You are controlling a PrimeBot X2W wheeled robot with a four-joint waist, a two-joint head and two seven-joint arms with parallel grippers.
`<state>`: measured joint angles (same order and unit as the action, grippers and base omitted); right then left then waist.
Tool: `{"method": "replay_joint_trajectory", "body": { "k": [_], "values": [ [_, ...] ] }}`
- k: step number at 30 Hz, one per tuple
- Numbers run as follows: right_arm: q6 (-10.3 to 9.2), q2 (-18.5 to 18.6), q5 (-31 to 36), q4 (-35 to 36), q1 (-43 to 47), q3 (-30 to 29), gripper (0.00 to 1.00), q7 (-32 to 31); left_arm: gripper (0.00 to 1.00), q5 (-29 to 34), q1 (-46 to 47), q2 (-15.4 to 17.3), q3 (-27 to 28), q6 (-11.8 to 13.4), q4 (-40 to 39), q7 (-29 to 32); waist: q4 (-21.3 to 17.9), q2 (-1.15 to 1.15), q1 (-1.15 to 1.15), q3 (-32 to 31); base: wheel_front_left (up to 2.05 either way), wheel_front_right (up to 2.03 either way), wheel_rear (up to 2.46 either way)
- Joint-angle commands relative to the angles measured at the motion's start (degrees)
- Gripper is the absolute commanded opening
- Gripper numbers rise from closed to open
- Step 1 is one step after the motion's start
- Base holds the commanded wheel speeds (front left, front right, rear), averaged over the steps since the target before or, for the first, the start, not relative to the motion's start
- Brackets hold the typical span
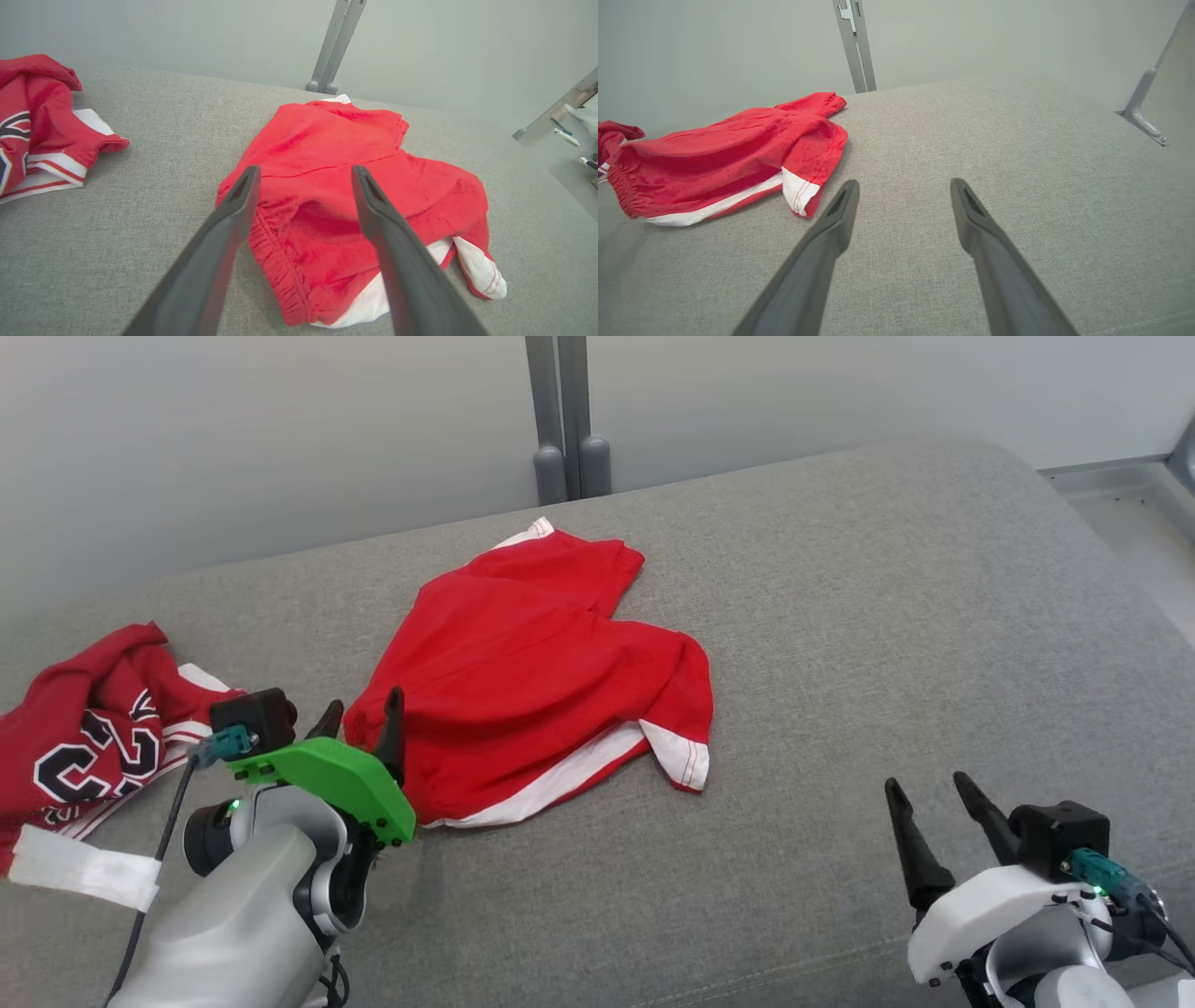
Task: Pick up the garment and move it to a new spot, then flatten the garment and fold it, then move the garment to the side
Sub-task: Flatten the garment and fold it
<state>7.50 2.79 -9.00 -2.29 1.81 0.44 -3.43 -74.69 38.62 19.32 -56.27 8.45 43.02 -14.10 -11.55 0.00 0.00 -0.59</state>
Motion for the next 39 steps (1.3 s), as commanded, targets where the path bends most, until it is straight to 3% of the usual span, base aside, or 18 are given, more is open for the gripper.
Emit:
{"method": "replay_joint_trajectory", "body": {
  "k": [1,6,7,13,18,26,39],
  "values": [
    [-0.01,0.1,0.4,-0.5,-1.1,-1.0,1.00,0.6,1.00,2.6,-1.9,1.0,2.4,-0.8,-1.9,-1.0,1.6,0.00,0.00,-0.8,0.00,0.00,0.00],
    [-0.01,0.1,-1.2,-1.9,-2.5,-2.1,1.00,3.9,1.00,16.1,-9.9,0.0,16.4,0.3,-13.0,-1.0,4.4,0.00,0.00,-1.2,0.00,0.00,0.00],
    [-0.01,0.1,-1.2,-1.9,-2.5,-2.1,1.00,3.9,1.00,16.1,-9.9,0.0,16.4,0.3,-13.0,-1.0,4.4,0.00,0.00,-1.2,0.00,0.00,0.00],
    [-0.02,0.2,-2.6,-3.9,-3.1,0.4,1.00,9.1,1.00,30.7,-22.2,-3.8,28.7,0.6,-24.8,-1.1,7.3,0.00,0.00,-2.3,0.00,0.00,0.00],
    [-0.01,0.2,-2.4,-5.9,-3.6,0.2,1.00,11.5,1.00,37.2,-28.9,-6.6,35.0,-0.1,-28.9,-1.1,9.3,0.00,0.00,-3.3,0.00,0.00,0.00],
    [-0.01,0.2,0.4,-8.4,-4.4,-1.3,1.00,12.5,1.00,44.6,-35.4,-8.8,39.9,-1.1,-30.7,-1.1,11.7,0.00,0.00,-4.4,0.00,0.00,0.00],
    [-0.02,0.2,-1.2,-12.3,-1.5,-1.3,1.00,10.1,1.00,48.5,-42.2,-7.7,38.3,-6.2,-29.8,-1.1,13.1,0.00,0.00,-5.9,0.00,0.00,0.00]
  ]
}}
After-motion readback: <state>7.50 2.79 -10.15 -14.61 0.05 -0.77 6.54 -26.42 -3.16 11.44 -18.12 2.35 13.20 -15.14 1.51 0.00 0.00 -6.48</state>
